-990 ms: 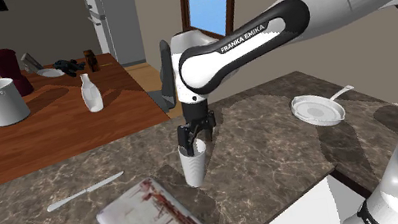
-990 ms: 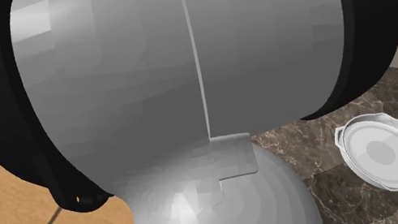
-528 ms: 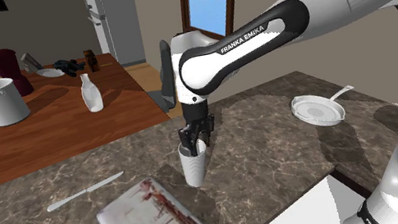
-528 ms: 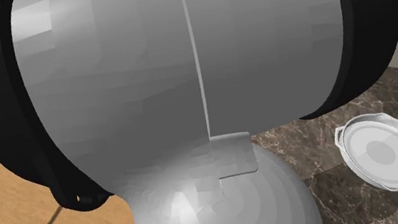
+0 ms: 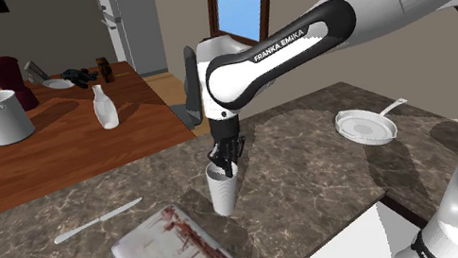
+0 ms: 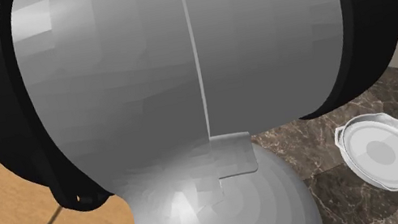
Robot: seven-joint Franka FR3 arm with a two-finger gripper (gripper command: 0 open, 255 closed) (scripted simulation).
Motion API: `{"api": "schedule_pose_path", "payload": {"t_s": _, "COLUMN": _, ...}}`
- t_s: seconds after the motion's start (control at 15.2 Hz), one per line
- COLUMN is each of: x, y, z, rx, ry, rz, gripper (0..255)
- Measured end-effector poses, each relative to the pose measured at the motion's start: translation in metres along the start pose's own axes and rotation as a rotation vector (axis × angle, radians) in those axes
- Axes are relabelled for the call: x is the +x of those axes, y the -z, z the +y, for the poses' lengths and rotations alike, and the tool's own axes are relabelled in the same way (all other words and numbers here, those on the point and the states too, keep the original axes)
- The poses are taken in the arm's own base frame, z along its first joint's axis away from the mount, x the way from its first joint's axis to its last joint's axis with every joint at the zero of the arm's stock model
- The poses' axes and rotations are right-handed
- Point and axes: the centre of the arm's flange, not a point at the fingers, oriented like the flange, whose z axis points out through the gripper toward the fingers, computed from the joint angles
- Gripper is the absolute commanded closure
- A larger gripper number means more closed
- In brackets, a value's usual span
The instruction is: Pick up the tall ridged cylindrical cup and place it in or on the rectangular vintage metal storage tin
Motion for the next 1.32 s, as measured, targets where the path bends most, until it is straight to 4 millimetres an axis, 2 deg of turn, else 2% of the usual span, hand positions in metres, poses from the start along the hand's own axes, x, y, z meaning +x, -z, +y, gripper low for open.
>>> {"api": "schedule_pose_path", "payload": {"t_s": 0.26, "x": -0.002, "y": 0.011, "z": -0.001, "rx": 0.0, "ry": 0.0, "rz": 0.0, "gripper": 255}}
{"api": "schedule_pose_path", "payload": {"t_s": 1.32, "x": -0.016, "y": 0.093, "z": -0.01, "rx": 0.0, "ry": 0.0, "rz": 0.001, "gripper": 255}}
